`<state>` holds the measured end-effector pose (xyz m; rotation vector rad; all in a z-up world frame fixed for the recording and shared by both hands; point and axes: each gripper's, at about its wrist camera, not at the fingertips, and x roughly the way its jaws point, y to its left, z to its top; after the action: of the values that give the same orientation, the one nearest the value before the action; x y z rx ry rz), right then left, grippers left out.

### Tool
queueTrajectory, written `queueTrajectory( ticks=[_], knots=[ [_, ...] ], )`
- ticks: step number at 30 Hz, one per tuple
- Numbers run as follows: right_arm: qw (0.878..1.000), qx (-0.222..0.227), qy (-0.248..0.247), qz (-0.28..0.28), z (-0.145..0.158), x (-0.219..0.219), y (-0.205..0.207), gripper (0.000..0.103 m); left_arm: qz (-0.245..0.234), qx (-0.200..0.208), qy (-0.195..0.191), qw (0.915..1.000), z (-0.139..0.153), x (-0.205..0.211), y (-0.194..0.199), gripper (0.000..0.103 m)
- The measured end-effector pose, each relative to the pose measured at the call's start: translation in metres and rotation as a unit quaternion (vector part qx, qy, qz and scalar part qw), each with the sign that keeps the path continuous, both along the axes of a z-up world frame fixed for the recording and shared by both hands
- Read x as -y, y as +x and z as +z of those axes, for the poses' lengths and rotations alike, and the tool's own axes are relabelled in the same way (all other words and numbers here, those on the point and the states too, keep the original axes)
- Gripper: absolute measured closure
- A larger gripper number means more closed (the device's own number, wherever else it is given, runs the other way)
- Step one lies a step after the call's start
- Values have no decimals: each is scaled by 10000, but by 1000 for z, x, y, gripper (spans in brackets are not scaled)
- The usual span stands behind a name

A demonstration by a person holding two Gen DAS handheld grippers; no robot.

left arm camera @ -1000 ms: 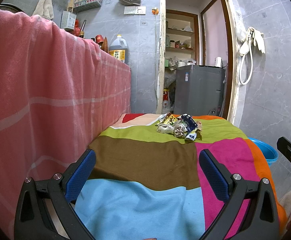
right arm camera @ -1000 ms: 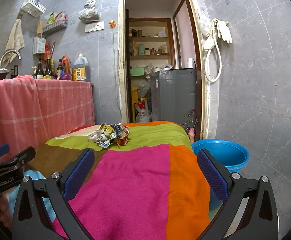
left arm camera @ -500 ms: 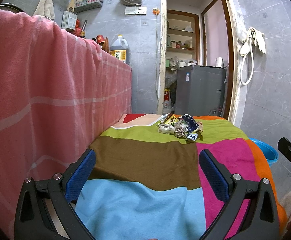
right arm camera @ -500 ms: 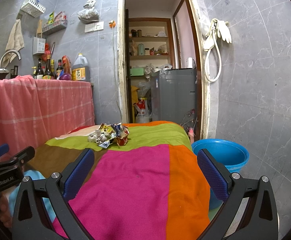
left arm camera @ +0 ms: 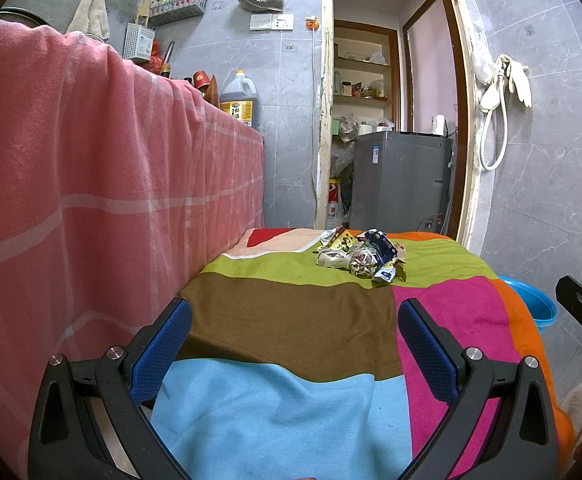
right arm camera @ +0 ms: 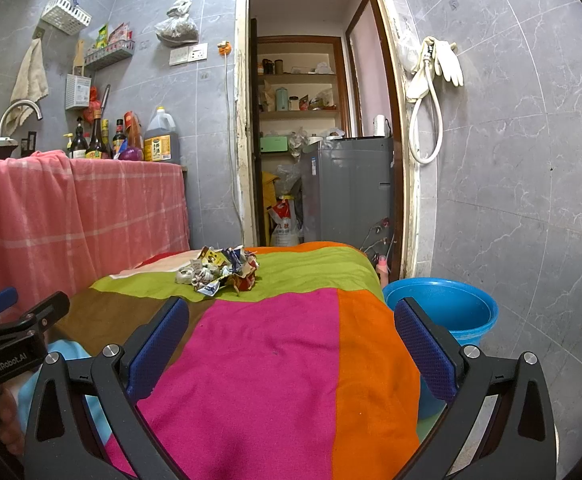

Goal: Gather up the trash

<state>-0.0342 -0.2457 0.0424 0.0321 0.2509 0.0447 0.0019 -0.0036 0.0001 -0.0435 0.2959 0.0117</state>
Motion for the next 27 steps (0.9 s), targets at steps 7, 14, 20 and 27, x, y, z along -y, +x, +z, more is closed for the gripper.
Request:
queueTrajectory(
  ticks=[7,14,20,27],
  knots=[
    [10000,3,0,-2,0,0,0,0,2,3,3,10000,0,1,0,2],
    [10000,8,1,-2,0,0,0,0,1,3,-3,10000,0,0,0,2],
    [10000,3,3,1,0,1,0,0,1,3,0,10000,0,0,0,2],
    [10000,5,7,-1,-3,-2,1,0,18,0,2,10000,-1,0,-1,2]
  ],
)
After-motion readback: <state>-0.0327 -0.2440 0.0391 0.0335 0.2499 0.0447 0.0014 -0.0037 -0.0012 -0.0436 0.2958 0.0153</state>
